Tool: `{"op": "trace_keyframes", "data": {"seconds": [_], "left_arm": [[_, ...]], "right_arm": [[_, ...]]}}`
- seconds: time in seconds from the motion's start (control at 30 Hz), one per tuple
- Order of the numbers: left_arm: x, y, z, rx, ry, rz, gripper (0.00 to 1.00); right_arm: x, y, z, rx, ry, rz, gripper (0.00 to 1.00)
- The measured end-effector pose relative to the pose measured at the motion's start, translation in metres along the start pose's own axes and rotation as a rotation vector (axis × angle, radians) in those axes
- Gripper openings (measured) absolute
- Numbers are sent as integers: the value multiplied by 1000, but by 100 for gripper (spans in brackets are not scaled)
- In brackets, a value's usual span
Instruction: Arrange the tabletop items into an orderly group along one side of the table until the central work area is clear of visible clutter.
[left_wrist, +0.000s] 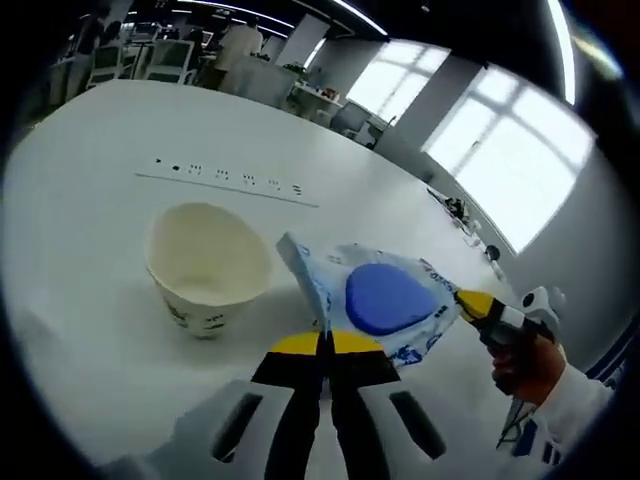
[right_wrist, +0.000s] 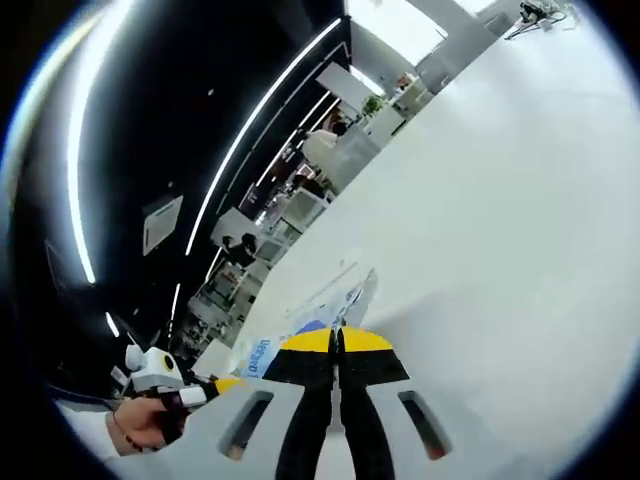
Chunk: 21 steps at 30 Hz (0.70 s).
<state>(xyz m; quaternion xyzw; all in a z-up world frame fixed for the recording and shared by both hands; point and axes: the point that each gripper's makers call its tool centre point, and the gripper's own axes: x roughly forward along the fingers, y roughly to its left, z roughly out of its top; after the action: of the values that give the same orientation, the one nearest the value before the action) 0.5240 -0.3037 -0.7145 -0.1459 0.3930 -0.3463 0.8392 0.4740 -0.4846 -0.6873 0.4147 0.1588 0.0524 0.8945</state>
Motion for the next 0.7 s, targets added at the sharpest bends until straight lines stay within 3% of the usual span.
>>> {"op": "trace_keyframes", "data": {"seconds": [0.4,0.7], "left_arm": [[12,25,-8,-85,-18,52,0],[13,28,-8,-134,-36,60,0]], "right_arm": [[15,-7,-12,-25,49,-7,0],[19,-11,-19,-36,75,-13,0]]}}
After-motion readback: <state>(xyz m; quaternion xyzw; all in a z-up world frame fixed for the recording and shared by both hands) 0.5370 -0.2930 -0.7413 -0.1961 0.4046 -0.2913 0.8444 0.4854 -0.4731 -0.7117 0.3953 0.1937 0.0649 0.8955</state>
